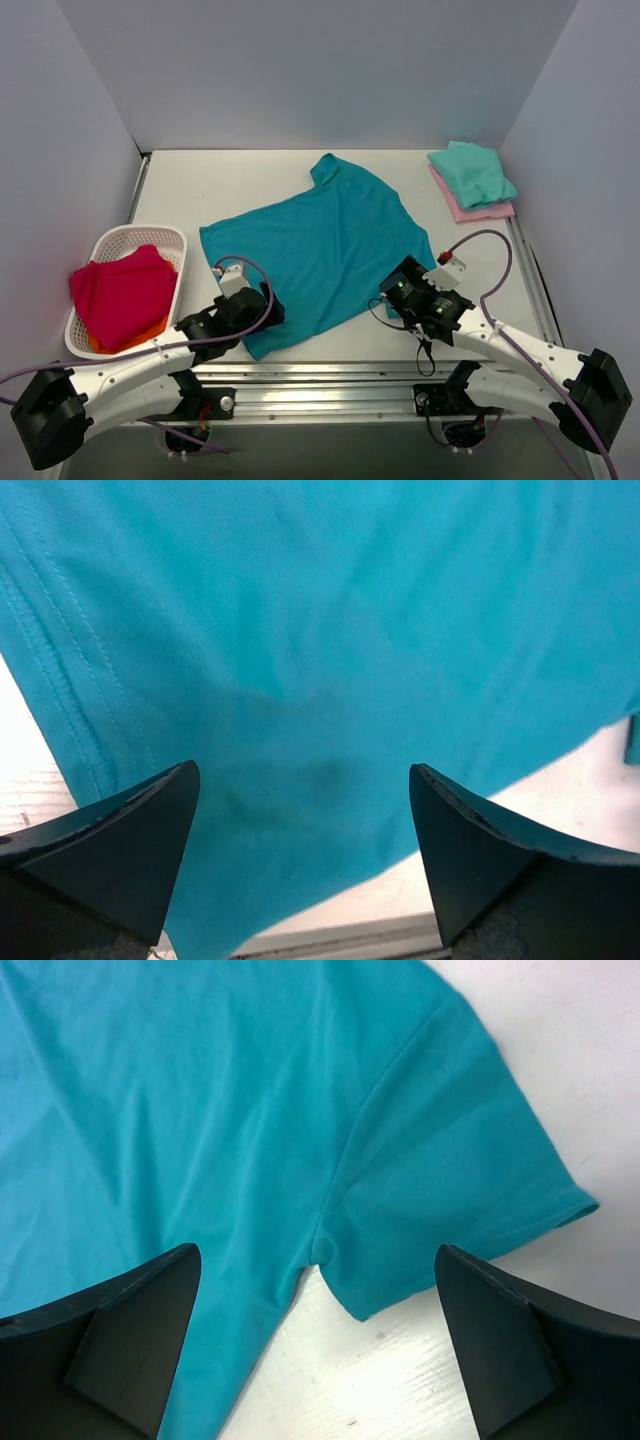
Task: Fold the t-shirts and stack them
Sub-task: Flatten out the tshirt
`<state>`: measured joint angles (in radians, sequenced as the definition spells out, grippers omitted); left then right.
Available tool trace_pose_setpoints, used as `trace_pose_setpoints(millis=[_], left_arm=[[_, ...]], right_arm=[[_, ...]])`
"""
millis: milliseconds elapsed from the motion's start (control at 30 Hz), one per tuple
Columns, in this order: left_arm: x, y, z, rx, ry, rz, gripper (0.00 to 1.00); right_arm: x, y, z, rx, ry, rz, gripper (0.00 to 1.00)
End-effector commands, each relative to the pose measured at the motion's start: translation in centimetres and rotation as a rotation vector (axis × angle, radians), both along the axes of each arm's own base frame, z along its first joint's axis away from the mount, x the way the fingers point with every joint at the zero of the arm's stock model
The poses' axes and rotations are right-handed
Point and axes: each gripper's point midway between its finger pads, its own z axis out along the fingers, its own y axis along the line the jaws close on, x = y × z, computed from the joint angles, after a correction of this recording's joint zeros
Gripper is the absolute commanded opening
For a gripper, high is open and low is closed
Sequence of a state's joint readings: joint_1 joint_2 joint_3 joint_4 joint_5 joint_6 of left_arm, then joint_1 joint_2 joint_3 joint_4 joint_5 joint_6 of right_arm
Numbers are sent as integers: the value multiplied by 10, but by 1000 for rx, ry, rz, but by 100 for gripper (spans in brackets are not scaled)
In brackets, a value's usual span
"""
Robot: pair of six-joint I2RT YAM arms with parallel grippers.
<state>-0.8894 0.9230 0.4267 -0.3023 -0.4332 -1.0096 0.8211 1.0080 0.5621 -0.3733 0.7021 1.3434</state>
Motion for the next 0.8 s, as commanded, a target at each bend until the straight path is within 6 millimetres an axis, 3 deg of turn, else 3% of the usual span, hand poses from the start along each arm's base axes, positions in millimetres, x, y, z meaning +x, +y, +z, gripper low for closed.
trace_pose_setpoints(millis=[0,67,133,200,233,267,333,367,433,467,533,633,767], left_arm=[[18,6,9,40,-59,78,97],[27,18,-2,115,-37,150,97],[41,16,-4,116,-11,162,97],[66,23,-19,107,22,190,97],[71,19,-27,77,59,166,97],[84,29,-42,90,85,196,97],[97,30,-53,89,112,208,97],[106,33,-69,85,144,216,97],[123,29,-77,46,156,217,96],[121,27,-96,38,214,196,96],[134,30,-111,18,244,211,94],[142,32,-118,18,280,214,91],[162,32,-95,32,225,217,89]], right_arm=[[6,-11,30,-45,-70,-43,99],[13,-11,41,-65,-101,-47,99],[23,-4,56,-54,-143,-46,99],[31,-1,64,-81,-160,-39,99],[33,0,63,-102,-153,-37,99],[35,0,65,-118,-155,-35,99],[38,3,68,-126,-154,-32,99],[38,3,67,-129,-152,-28,100],[39,6,66,-128,-151,-14,100],[40,7,66,-128,-152,-8,100],[41,8,68,-124,-156,4,100],[42,6,69,-134,-166,7,100],[44,1,66,-144,-171,3,100]])
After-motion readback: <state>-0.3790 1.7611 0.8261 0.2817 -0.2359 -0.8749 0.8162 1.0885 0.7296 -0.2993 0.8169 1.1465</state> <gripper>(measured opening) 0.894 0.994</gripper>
